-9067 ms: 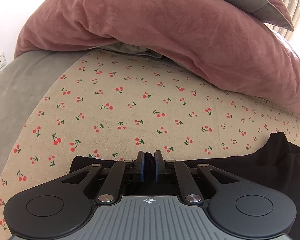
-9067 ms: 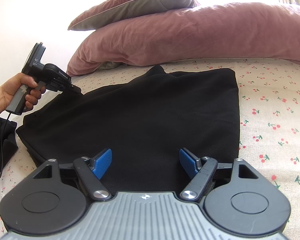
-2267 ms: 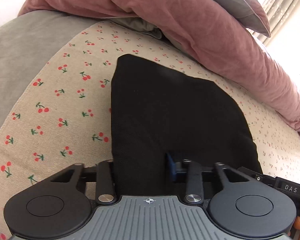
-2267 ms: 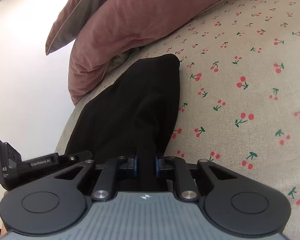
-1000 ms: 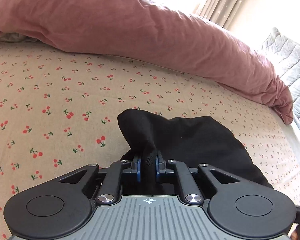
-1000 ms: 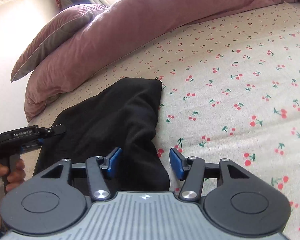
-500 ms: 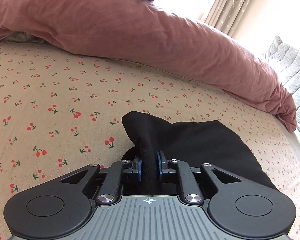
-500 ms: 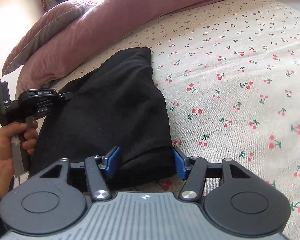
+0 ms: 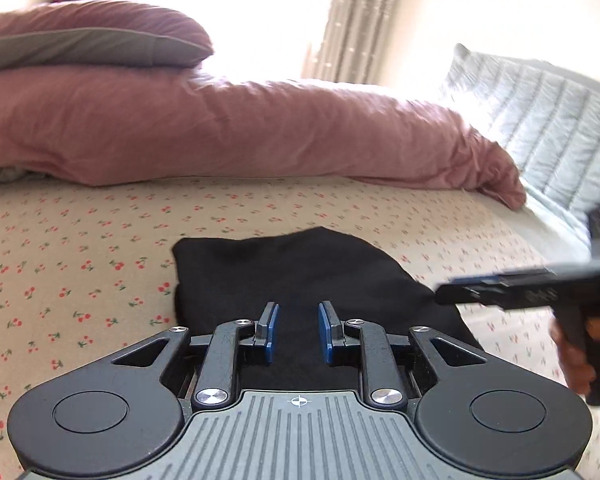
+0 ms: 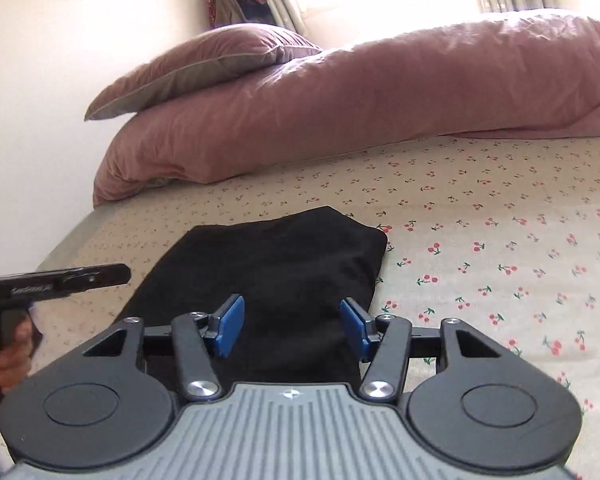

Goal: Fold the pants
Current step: 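Open the left gripper and release the folded trousers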

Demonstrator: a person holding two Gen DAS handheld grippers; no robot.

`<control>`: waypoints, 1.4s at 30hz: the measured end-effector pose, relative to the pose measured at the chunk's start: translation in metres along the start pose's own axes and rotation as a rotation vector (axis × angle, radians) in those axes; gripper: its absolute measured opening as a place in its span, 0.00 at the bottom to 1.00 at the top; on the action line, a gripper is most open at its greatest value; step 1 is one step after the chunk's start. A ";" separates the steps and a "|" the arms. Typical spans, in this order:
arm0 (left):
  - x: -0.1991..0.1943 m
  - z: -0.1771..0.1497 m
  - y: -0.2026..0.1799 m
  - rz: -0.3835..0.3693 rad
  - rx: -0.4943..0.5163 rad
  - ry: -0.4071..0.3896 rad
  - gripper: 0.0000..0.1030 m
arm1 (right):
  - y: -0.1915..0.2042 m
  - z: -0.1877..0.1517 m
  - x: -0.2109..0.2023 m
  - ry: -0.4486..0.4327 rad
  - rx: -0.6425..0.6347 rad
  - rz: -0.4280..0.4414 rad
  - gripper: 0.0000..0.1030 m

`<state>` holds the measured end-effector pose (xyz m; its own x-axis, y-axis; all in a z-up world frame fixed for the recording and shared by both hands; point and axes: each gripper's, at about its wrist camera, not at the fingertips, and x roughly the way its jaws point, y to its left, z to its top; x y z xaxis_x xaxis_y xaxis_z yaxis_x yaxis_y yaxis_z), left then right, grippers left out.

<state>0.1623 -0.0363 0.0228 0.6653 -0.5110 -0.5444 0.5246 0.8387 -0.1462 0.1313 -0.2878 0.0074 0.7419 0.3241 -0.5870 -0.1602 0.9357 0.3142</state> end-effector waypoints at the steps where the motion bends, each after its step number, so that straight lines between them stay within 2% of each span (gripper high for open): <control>1: 0.008 -0.006 -0.008 0.008 0.039 0.025 0.24 | -0.002 0.002 0.019 0.039 -0.011 0.002 0.49; 3: 0.031 -0.021 -0.006 0.074 0.020 0.115 0.20 | -0.012 -0.001 0.055 0.107 0.009 0.004 0.49; 4: 0.038 -0.027 0.000 0.075 -0.008 0.126 0.17 | -0.017 -0.004 0.067 0.103 0.011 -0.020 0.49; 6: 0.035 -0.035 0.002 0.066 -0.002 0.088 0.19 | -0.025 -0.006 0.071 0.034 0.029 -0.007 0.49; 8: 0.033 -0.036 -0.004 0.083 0.034 0.085 0.19 | -0.030 -0.004 0.072 0.017 0.094 -0.016 0.48; 11: 0.029 -0.036 -0.003 0.082 0.009 0.084 0.19 | -0.016 -0.003 0.075 0.012 0.043 -0.095 0.47; 13: 0.025 -0.036 0.002 0.071 -0.019 0.081 0.20 | 0.003 -0.007 0.069 0.013 -0.036 -0.182 0.54; 14: 0.022 -0.036 0.003 0.068 -0.030 0.079 0.20 | 0.010 -0.010 0.062 0.010 -0.056 -0.223 0.65; 15: 0.020 -0.036 0.004 0.067 -0.035 0.079 0.20 | 0.016 -0.014 0.053 0.001 -0.066 -0.249 0.67; 17: 0.016 -0.036 0.004 0.080 -0.034 0.080 0.20 | 0.022 -0.026 0.027 -0.021 -0.064 -0.202 0.67; 19: 0.012 -0.037 0.004 0.095 -0.042 0.082 0.20 | 0.027 -0.038 0.008 0.001 -0.046 -0.156 0.67; 23: 0.004 -0.045 0.006 0.117 -0.078 0.075 0.20 | 0.042 -0.072 -0.003 0.111 -0.018 -0.238 0.70; 24: 0.001 -0.048 0.006 0.124 -0.087 0.069 0.20 | 0.044 -0.082 -0.008 0.105 -0.004 -0.250 0.71; 27: -0.018 -0.059 -0.001 0.148 -0.092 0.030 0.21 | 0.045 -0.099 -0.023 0.095 0.085 -0.209 0.74; 31: -0.042 -0.072 -0.013 0.164 -0.085 0.011 0.22 | 0.065 -0.123 -0.031 0.097 0.028 -0.247 0.79; 35: -0.056 -0.083 -0.011 0.195 -0.121 0.023 0.39 | 0.088 -0.136 -0.033 0.090 -0.045 -0.276 0.79; 38: -0.067 -0.089 -0.009 0.211 -0.127 0.018 0.39 | 0.097 -0.139 -0.033 0.074 -0.049 -0.264 0.79; 40: -0.076 -0.090 -0.011 0.225 -0.128 0.005 0.43 | 0.106 -0.142 -0.032 0.069 -0.078 -0.275 0.79; 42: -0.081 -0.089 -0.014 0.253 -0.134 -0.005 0.58 | 0.114 -0.144 -0.032 0.069 -0.101 -0.280 0.79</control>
<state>0.0539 0.0096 -0.0046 0.7692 -0.2825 -0.5732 0.2664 0.9571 -0.1143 -0.0044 -0.1712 -0.0454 0.7211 0.0575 -0.6904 -0.0222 0.9980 0.0599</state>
